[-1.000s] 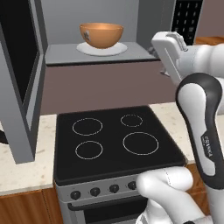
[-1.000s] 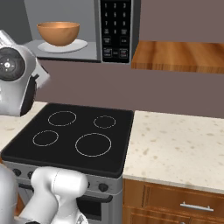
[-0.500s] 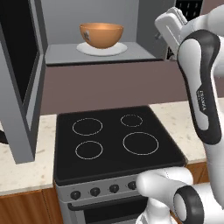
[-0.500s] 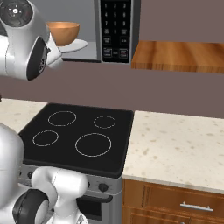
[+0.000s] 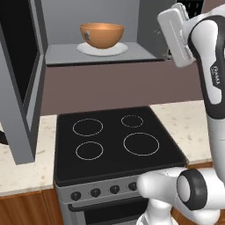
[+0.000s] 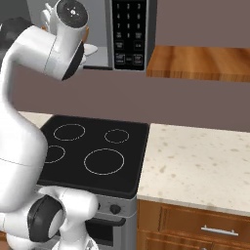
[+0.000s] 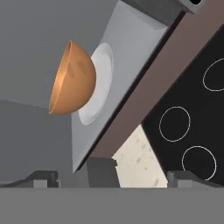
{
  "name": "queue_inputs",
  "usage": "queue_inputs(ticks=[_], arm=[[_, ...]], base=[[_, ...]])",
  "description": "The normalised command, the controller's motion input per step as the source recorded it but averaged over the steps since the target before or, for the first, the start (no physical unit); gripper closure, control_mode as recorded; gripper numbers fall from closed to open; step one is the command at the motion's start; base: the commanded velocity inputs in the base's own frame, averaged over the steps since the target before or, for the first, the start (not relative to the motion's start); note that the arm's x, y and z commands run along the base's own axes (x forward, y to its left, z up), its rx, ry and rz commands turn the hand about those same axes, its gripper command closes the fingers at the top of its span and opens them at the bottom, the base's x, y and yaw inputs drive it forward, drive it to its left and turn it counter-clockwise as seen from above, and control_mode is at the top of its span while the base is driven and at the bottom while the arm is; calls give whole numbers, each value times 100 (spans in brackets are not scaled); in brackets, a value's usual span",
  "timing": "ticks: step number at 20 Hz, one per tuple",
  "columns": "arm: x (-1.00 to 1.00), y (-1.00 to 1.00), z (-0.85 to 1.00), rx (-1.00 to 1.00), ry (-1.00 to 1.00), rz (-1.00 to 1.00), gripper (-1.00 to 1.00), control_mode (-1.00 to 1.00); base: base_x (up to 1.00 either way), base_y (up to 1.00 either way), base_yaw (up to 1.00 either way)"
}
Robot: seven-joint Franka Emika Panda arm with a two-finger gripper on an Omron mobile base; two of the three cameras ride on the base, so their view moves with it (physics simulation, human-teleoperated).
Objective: The microwave is finished heating the chicken drumstick and tomato. Take the bowl containing the food and place it on the dining counter.
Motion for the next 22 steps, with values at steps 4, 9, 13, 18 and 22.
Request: queue_inputs(ticks=[4, 9, 13, 18, 22], arm=[[41, 8, 0, 2, 0, 0, -100, -100], [75, 45, 0, 0, 0, 0, -100, -100], [75, 56, 0, 0, 0, 0, -100, -100], [72, 43, 0, 0, 0, 0, -100, -100], [78, 28, 0, 0, 0, 0, -100, -100]], base=[[0, 0, 0], [0, 0, 0], [0, 0, 0], [0, 0, 0], [0, 0, 0]])
